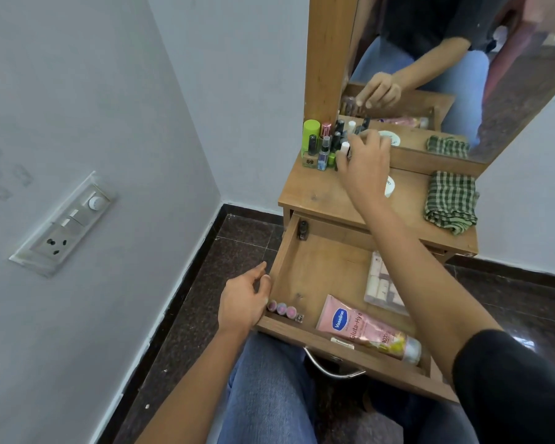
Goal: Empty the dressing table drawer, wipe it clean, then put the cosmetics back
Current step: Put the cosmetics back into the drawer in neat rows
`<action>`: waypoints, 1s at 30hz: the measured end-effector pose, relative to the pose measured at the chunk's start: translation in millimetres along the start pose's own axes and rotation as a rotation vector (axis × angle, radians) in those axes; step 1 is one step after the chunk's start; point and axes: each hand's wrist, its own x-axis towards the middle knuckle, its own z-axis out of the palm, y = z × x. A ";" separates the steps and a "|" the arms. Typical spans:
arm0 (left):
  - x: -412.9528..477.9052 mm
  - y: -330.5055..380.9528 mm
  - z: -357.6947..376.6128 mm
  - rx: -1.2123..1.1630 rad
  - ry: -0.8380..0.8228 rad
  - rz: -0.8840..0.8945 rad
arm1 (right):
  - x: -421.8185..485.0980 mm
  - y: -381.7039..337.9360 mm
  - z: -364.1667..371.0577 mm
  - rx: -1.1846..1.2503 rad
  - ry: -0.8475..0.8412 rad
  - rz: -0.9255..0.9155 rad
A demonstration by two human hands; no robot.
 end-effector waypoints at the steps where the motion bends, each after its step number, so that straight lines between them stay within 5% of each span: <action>1: 0.0 0.2 -0.1 0.001 -0.004 -0.001 | 7.1 0.7 2.1 -0.047 -0.056 0.012; 11: -1.1 0.9 -0.4 -0.005 -0.009 0.001 | 23.8 5.8 10.6 -0.077 -0.158 0.000; 16: -0.3 1.0 -0.4 0.012 -0.002 0.004 | 25.8 4.5 6.0 0.063 -0.232 -0.063; 23: -0.5 1.9 -0.7 0.024 0.002 0.004 | -45.2 -7.6 -20.0 0.345 -0.116 -0.276; 30: -1.4 2.3 -1.0 0.028 0.010 0.011 | -137.3 15.6 19.7 0.352 -0.382 -0.192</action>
